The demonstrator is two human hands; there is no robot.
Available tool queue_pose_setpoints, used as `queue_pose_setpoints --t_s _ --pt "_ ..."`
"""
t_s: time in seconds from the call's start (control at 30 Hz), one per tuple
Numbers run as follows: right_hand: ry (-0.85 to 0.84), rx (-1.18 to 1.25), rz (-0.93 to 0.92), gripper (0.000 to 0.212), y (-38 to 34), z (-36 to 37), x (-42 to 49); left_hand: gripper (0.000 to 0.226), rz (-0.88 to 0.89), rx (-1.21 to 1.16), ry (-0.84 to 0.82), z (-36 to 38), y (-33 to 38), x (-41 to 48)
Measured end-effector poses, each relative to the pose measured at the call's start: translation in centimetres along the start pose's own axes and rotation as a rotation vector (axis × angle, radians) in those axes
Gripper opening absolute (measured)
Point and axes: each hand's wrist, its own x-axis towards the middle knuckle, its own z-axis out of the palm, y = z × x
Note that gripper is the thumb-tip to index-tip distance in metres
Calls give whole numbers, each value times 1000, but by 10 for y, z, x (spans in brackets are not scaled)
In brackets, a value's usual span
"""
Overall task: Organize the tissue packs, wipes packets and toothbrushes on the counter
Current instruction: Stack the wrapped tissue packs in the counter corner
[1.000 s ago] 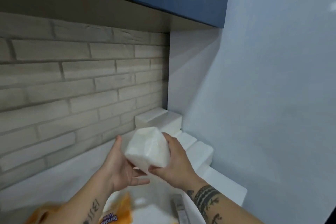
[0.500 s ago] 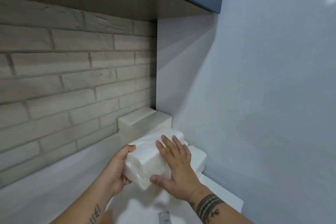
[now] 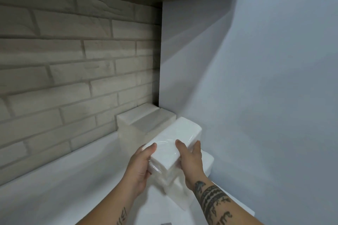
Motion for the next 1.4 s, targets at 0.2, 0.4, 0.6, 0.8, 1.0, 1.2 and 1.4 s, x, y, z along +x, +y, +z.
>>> queue_pose_setpoints --t_s 0.2,0.4,0.6,0.8,1.0,1.2,1.4 --pt "56 -37 54 119 2 8 33 39 7 -30 168 16 -6 26" --pt "113 -149 123 102 10 18 58 44 -79 -46 295 15 -19 56" --pt "109 -283 185 78 15 25 72 39 -40 90 400 28 -18 70" --pt "78 -301 243 85 11 31 80 51 -78 125 410 33 -15 80" --pt "33 -328 283 95 -5 25 77 61 -104 129 390 30 -11 78" --pt "36 -346 239 91 -24 17 54 65 -136 161 391 20 7 46" --pt "4 -400 100 61 -51 40 0 23 -52 203 375 -3 40 -9"
